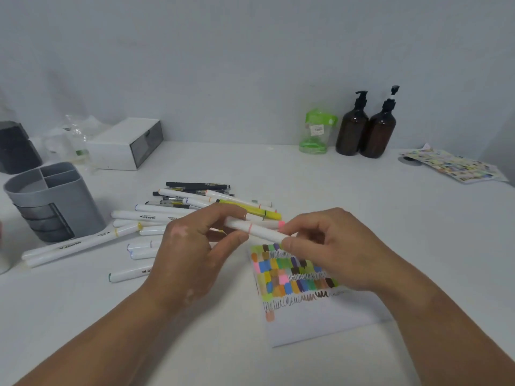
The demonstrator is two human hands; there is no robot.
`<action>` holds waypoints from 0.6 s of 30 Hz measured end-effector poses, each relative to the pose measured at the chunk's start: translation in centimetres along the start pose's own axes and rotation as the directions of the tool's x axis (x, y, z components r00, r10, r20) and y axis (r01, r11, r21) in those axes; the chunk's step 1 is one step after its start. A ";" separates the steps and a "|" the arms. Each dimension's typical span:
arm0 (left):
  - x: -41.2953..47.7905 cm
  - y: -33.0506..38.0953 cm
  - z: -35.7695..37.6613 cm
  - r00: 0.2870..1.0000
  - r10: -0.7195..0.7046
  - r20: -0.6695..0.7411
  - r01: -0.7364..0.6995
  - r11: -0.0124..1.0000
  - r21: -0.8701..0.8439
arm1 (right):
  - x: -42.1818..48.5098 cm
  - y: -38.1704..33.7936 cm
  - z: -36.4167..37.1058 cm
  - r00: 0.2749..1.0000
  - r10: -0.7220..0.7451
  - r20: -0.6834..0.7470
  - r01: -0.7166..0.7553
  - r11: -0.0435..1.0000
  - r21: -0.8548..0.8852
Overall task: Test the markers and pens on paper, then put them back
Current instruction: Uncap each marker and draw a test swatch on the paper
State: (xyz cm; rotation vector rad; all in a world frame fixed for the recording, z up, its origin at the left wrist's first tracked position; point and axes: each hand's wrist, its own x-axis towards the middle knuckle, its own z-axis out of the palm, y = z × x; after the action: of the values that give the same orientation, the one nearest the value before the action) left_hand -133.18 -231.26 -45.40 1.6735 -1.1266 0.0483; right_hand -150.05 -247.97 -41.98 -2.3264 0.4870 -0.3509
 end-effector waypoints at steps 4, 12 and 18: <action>0.1 -0.4 -0.4 0.998 -0.058 -0.040 0.060 0.996 0.065 | 0.3 3.3 -3.8 0.913 0.147 -0.380 -0.180 0.982 -0.051; -0.6 -0.6 -0.6 0.990 -0.112 0.090 0.103 0.989 0.102 | 0.2 9.2 -3.9 0.643 0.489 -0.589 -0.631 0.774 -0.046; -1.0 -0.4 0.0 0.967 -0.099 0.233 0.086 0.994 0.067 | 1.4 5.5 -2.3 0.753 0.153 -0.639 -0.448 0.831 -0.330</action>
State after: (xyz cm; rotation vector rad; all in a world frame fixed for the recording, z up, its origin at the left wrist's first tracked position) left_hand -133.51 -230.60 -46.23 1.8150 -1.2308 -0.1850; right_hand -151.00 -253.66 -44.04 -2.4897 1.3953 -0.8924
